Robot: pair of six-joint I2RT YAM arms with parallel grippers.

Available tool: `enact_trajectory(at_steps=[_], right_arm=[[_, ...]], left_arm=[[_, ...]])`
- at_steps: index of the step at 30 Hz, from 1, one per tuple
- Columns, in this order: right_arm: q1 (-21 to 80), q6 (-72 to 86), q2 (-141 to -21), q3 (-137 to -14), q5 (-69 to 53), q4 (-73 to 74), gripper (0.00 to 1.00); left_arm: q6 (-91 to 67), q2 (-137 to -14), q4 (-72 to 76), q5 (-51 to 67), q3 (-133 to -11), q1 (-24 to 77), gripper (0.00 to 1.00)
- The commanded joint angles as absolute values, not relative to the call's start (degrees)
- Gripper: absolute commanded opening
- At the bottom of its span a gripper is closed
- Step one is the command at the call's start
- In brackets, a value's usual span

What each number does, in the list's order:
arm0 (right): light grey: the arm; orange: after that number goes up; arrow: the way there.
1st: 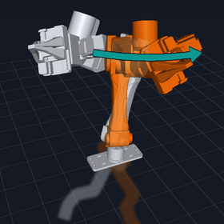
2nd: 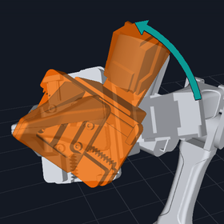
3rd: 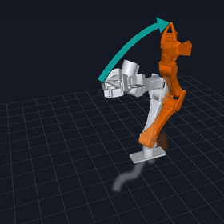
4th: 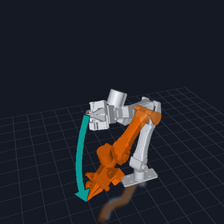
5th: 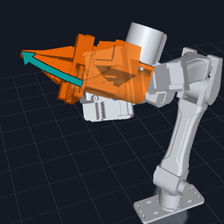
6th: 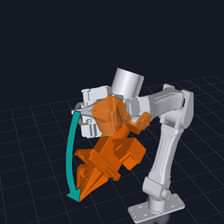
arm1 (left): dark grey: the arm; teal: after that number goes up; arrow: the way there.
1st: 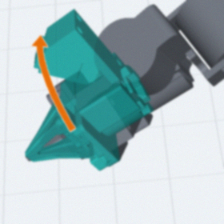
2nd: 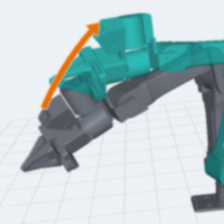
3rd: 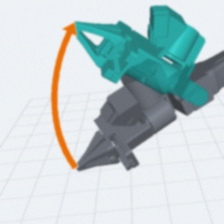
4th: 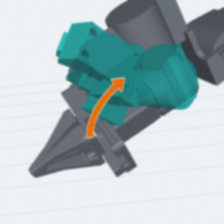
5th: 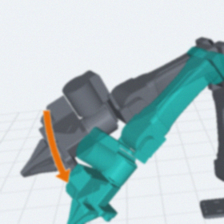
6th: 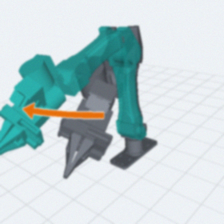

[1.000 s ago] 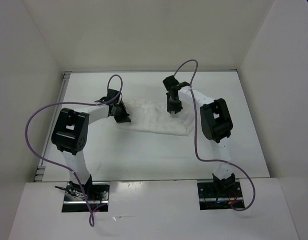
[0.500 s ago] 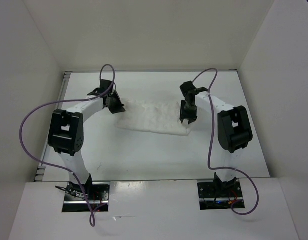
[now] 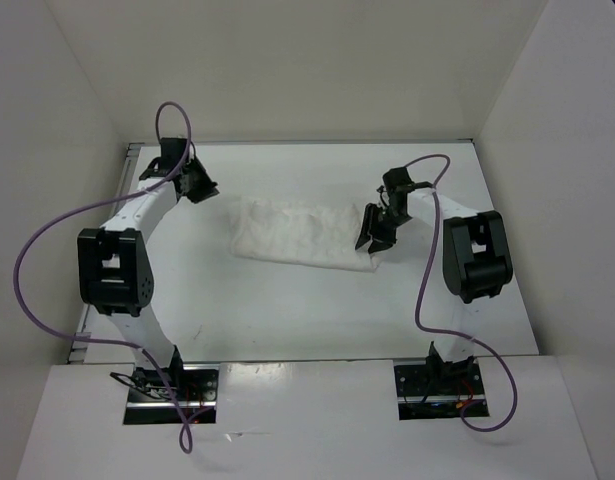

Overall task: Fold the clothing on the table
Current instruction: Fold the skirt

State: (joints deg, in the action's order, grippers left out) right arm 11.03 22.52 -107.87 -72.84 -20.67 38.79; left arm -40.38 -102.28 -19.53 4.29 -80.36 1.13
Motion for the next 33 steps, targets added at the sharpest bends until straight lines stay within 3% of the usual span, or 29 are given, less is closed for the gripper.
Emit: enact_trajectory(at_steps=[1, 8, 11, 15, 33], right_arm=[[10.8, 21.2, -108.6, -74.1, -26.5, 35.8, 0.47], [10.8, 20.7, -109.7, -74.1, -29.9, 34.6, 0.39], [10.8, 20.7, -110.2, -74.1, -30.6, 34.6, 0.27], [10.8, 20.7, -110.2, -73.6, -30.0, 34.1, 0.00], [10.8, 20.7, -110.7, -73.6, -27.6, 34.1, 0.00]], left_arm=[[-38.3, -106.4, -20.0, 2.9, -83.8, -0.5, 0.06], [-36.7, -113.4, -17.4, 12.3, -86.7, -0.5, 0.04], [-36.7, -115.1, -16.1, 16.4, -86.7, -0.5, 0.04], [-36.7, -115.8, -14.0, 18.7, -84.4, -0.5, 0.04], [-39.5, -126.1, -11.4, 23.1, -84.6, 0.0, 0.04]])
